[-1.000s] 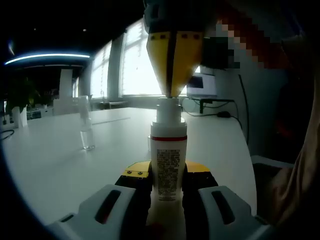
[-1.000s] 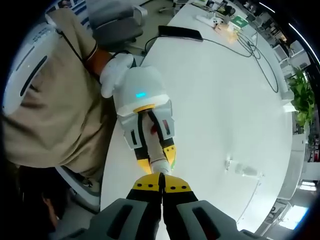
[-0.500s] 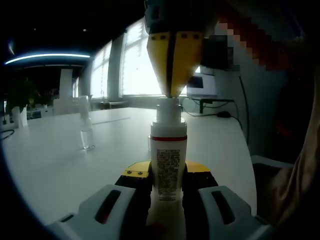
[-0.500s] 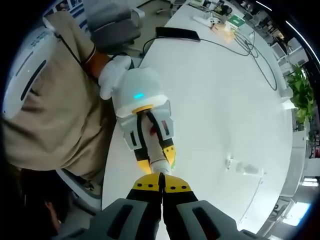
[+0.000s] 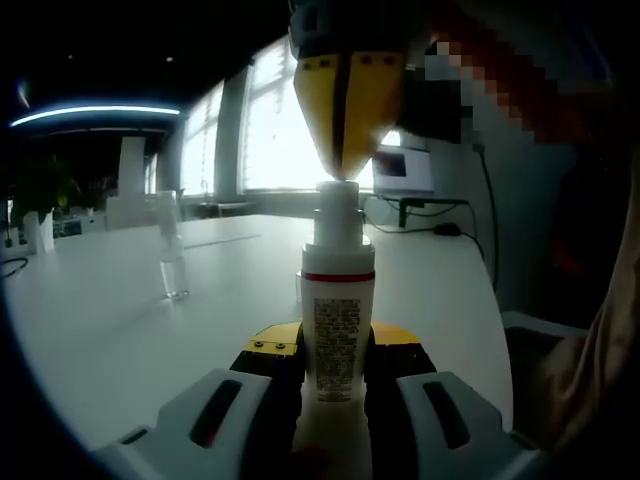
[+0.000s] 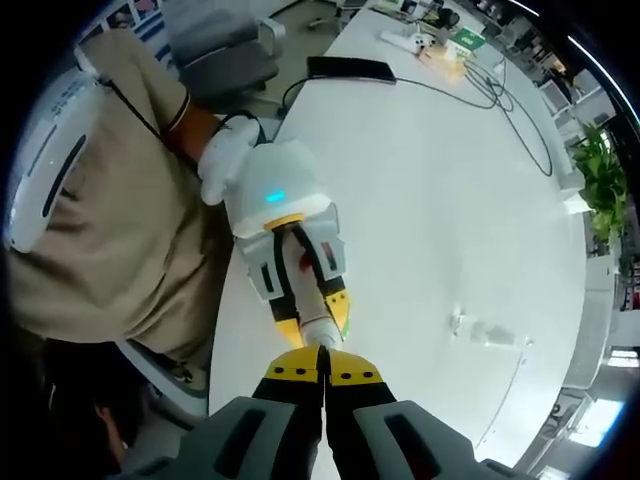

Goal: Clamp pump bottle remove cover press pump head put on cover

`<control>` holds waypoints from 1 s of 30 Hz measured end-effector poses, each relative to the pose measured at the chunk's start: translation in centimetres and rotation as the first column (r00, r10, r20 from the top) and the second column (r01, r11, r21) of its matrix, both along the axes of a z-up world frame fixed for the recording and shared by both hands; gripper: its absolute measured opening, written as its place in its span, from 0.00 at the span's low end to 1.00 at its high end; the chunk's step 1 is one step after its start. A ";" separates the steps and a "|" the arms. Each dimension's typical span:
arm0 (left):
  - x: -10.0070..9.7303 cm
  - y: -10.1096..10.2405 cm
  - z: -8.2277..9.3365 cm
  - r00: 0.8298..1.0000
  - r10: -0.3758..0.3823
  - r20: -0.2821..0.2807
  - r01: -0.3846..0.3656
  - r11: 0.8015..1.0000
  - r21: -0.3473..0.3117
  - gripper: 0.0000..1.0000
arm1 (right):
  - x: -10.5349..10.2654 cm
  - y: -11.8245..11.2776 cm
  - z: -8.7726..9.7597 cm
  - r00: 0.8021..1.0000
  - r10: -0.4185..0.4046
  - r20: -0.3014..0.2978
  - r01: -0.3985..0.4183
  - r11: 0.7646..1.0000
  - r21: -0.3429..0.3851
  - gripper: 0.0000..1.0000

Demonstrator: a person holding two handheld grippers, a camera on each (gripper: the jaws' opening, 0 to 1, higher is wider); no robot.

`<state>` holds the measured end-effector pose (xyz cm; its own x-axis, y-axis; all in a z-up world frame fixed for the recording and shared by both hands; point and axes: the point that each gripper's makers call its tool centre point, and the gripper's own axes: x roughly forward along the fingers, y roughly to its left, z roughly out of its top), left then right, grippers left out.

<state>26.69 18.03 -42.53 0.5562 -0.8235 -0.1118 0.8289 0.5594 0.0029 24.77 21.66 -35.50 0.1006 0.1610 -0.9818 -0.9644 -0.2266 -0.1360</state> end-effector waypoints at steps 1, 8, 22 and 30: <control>0.0 0.0 0.0 1.000 0.000 0.000 0.000 1.000 0.000 0.14 | 0.0 0.0 0.0 1.000 0.000 -0.001 0.000 1.000 -0.001 0.00; 0.0 0.0 0.0 1.000 0.000 -0.001 0.000 1.000 0.000 0.14 | 0.0 -0.1 0.0 1.000 -0.016 -0.016 0.016 1.000 0.004 0.00; -0.1 -0.1 0.0 1.000 0.002 -0.008 -0.002 1.000 0.000 0.14 | -0.3 -0.2 -0.1 1.000 -0.014 -0.017 0.013 1.000 -0.014 0.00; 0.0 0.0 0.0 1.000 0.003 -0.007 -0.003 1.000 0.001 0.14 | -0.2 -0.2 0.0 1.000 -0.007 0.000 0.007 0.999 -0.046 0.00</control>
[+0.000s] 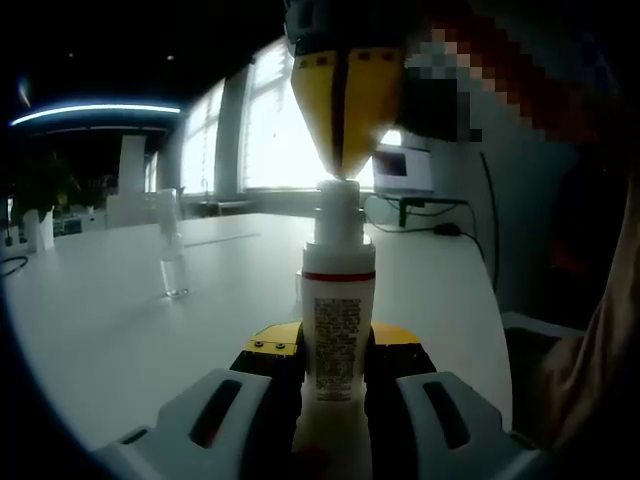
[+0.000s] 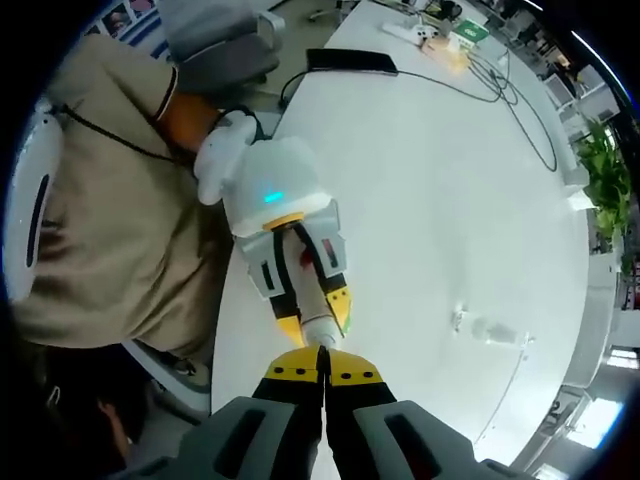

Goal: Clamp pump bottle remove cover press pump head put on cover

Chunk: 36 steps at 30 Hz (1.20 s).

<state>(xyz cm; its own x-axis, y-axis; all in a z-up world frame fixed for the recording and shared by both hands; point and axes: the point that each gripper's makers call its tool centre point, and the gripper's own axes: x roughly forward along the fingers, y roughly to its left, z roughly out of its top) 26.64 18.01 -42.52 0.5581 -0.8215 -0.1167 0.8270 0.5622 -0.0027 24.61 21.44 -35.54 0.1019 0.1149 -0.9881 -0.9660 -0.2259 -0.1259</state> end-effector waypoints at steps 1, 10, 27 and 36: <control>0.0 0.0 0.0 1.000 0.000 0.000 0.000 1.000 0.000 0.14 | 0.1 0.0 0.0 1.000 -0.001 0.000 0.001 1.000 -0.001 0.00; 0.0 0.0 0.0 1.000 0.000 -0.001 0.000 1.000 0.000 0.14 | 0.3 -0.1 0.1 1.000 -0.017 -0.012 0.017 1.000 -0.006 0.00; 0.0 0.1 0.0 1.000 0.001 0.000 -0.001 1.000 0.000 0.14 | 0.3 -0.1 -0.3 0.999 -0.022 -0.024 0.023 1.000 0.007 0.00; 0.1 0.1 -0.1 1.000 0.000 -0.001 0.000 1.000 0.000 0.14 | 0.2 -0.1 -0.6 0.999 -0.030 -0.024 0.030 1.000 0.004 0.00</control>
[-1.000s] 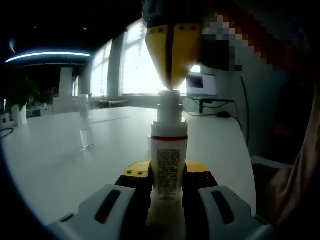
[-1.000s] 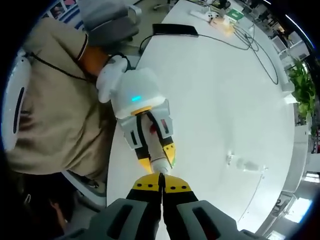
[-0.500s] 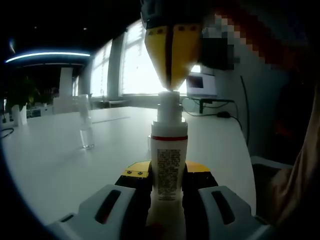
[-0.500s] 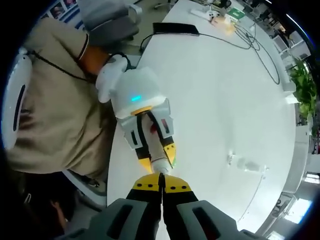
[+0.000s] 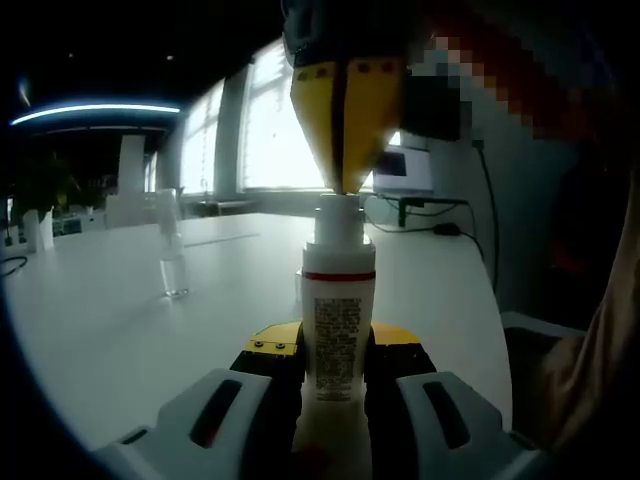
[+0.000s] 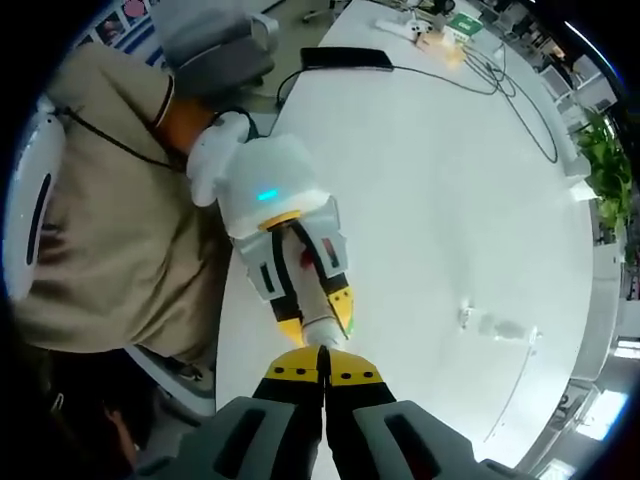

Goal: Clamp pump bottle remove cover press pump head put on cover

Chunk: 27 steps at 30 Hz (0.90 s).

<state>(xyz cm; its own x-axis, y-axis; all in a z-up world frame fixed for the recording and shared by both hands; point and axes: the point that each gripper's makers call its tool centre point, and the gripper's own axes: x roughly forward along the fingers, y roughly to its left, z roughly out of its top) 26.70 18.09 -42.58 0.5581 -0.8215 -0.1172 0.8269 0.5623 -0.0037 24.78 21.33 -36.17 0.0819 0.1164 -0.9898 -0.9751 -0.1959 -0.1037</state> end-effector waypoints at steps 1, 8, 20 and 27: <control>0.0 0.0 0.0 1.000 0.000 0.000 0.000 1.000 0.000 0.14 | -0.1 0.0 0.0 1.000 0.000 0.001 0.000 1.000 -0.002 0.00; 0.0 0.0 0.0 1.000 0.001 0.001 -0.001 1.000 0.001 0.14 | -0.3 0.0 -0.1 1.000 -0.009 0.003 0.009 1.000 0.011 0.00; 0.1 0.0 0.0 1.000 0.000 0.000 0.000 1.000 0.000 0.14 | -0.4 0.0 0.2 1.000 -0.018 0.015 0.017 0.999 0.028 0.00; 0.1 0.0 0.0 1.000 0.000 0.002 0.000 1.000 0.002 0.14 | -0.4 0.0 0.5 0.999 -0.004 0.033 0.003 1.000 0.025 0.00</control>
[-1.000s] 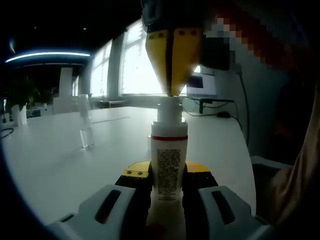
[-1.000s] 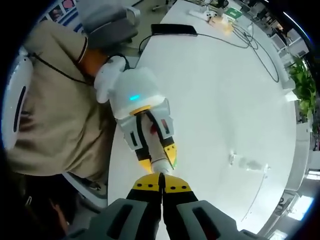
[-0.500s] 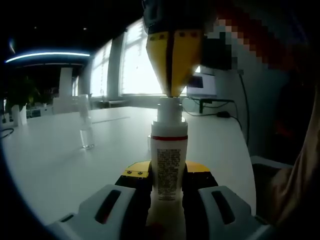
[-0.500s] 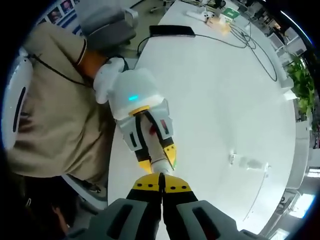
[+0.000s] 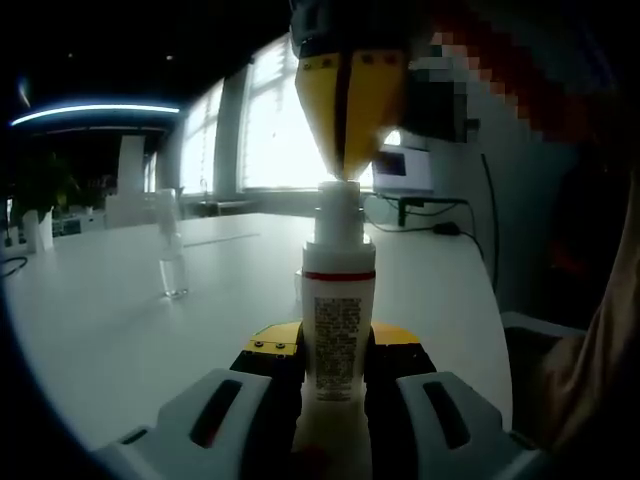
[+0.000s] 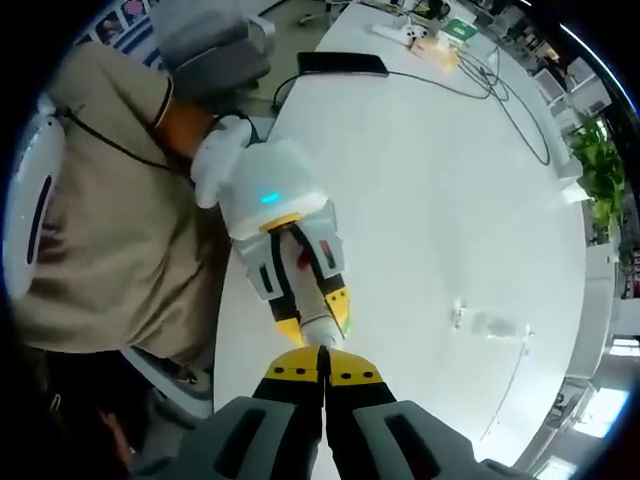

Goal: Clamp pump bottle remove cover press pump head put on cover

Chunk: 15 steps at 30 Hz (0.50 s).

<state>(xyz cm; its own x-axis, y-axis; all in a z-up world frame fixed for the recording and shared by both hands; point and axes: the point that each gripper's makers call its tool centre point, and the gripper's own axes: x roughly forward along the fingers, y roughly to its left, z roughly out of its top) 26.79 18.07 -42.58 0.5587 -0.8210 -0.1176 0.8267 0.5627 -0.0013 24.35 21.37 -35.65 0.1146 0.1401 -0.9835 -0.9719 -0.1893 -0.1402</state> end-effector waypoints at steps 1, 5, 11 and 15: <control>0.0 0.0 0.0 1.000 0.000 0.000 0.000 1.000 0.000 0.14 | 0.0 0.0 0.0 1.000 0.002 0.005 -0.002 1.000 0.000 0.00; 0.0 0.0 0.0 1.000 -0.001 0.000 0.001 1.000 0.000 0.14 | 0.0 0.0 0.0 1.000 0.007 0.013 -0.007 1.000 0.005 0.00; 0.0 0.0 0.0 1.000 0.000 0.002 0.000 1.000 0.001 0.14 | 0.1 0.0 0.1 1.000 0.008 0.007 -0.008 1.000 0.009 0.00; 0.0 0.0 0.0 1.000 0.000 0.000 0.000 1.000 0.000 0.14 | 0.1 0.0 0.0 1.000 0.009 0.003 -0.009 1.000 0.010 0.00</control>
